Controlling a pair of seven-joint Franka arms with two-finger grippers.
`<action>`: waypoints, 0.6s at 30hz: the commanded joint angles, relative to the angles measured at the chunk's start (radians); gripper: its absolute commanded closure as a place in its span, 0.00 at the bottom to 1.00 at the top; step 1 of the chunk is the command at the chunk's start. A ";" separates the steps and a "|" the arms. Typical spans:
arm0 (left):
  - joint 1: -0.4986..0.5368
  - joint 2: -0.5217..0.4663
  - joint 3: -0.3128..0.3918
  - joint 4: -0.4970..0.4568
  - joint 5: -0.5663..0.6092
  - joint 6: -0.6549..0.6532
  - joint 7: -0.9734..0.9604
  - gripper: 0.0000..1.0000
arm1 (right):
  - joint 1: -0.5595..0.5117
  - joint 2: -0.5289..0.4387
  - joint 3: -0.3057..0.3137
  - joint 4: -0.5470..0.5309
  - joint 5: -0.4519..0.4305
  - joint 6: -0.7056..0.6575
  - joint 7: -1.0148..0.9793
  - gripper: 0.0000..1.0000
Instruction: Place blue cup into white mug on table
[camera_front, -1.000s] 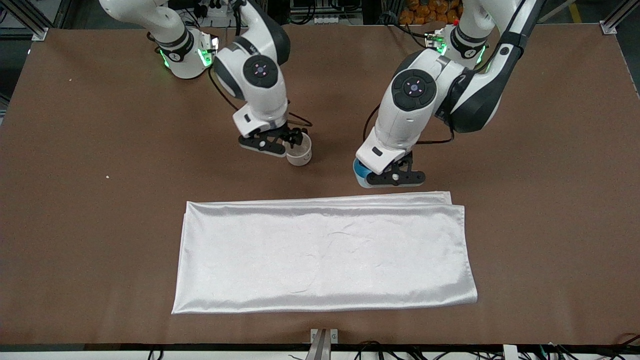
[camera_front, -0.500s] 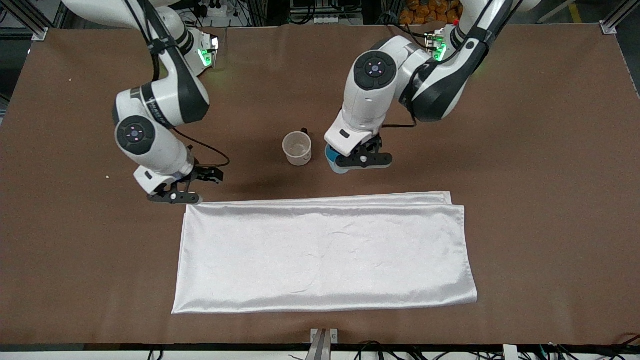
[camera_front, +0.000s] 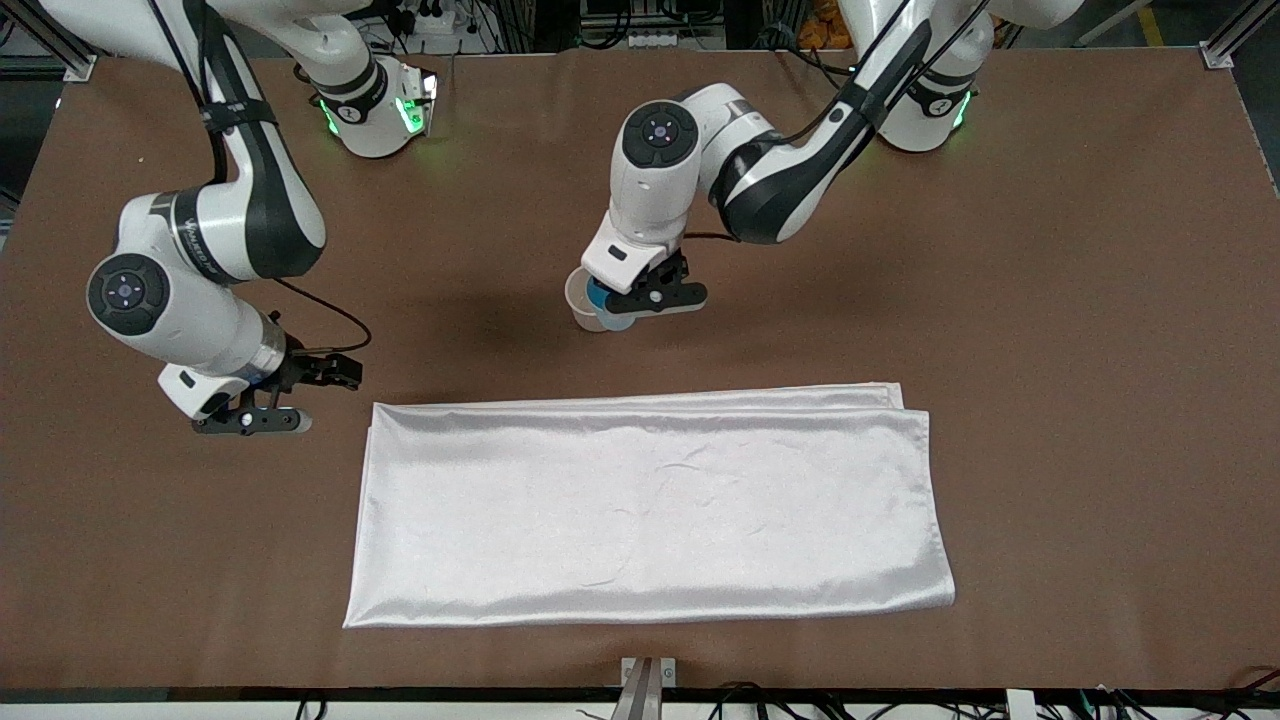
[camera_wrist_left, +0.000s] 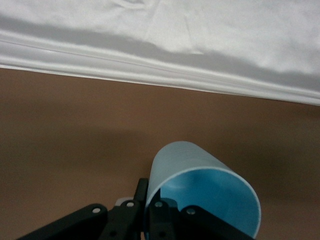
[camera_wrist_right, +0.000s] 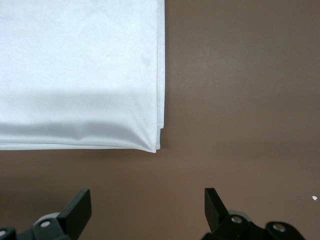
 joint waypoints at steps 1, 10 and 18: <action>-0.040 0.022 0.007 0.012 -0.007 0.018 -0.060 1.00 | -0.025 0.007 0.017 -0.003 -0.011 0.018 -0.026 0.00; -0.081 0.062 0.009 0.012 -0.004 0.061 -0.108 1.00 | -0.016 -0.085 0.018 -0.105 -0.011 0.026 -0.031 0.00; -0.101 0.064 0.009 0.003 -0.002 0.063 -0.135 1.00 | -0.014 -0.223 0.020 -0.237 -0.011 0.045 -0.037 0.00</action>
